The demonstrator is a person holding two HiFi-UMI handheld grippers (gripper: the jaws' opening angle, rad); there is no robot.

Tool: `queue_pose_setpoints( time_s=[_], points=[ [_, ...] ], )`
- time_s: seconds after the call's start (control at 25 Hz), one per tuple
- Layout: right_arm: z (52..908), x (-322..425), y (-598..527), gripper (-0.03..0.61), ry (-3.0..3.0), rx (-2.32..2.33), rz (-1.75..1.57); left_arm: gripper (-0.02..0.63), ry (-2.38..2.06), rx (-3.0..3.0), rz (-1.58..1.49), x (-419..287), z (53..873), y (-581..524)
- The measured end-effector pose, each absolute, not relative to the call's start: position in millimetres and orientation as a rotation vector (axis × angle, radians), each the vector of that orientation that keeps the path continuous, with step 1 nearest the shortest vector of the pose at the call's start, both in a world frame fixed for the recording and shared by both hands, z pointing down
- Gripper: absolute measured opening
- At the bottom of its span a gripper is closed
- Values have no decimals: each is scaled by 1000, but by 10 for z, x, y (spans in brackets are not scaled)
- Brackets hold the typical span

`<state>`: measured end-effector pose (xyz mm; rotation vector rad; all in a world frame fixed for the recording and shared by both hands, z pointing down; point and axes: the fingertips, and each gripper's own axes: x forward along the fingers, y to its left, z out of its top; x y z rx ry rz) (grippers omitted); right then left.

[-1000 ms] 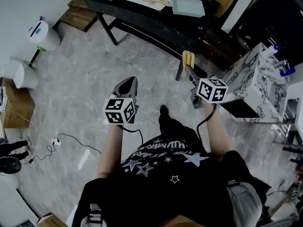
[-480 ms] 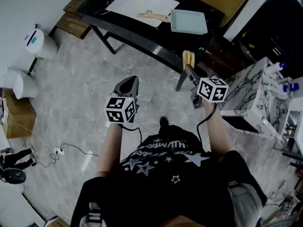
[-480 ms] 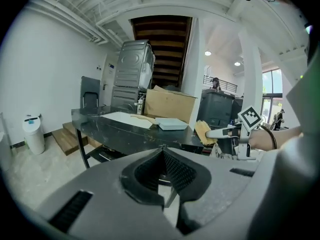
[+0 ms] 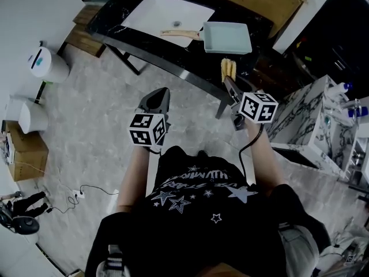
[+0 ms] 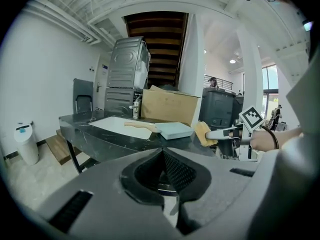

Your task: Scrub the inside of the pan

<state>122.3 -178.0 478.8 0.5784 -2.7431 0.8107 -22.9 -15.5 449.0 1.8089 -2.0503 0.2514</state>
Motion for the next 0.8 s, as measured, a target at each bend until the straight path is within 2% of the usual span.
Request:
queue_pose_setpoints(
  time_s=[0.8],
  points=[
    [4751,707,-2527,109,-2650,1109,850,8,-1719,2201,271,-1417,4352,-1580]
  ],
)
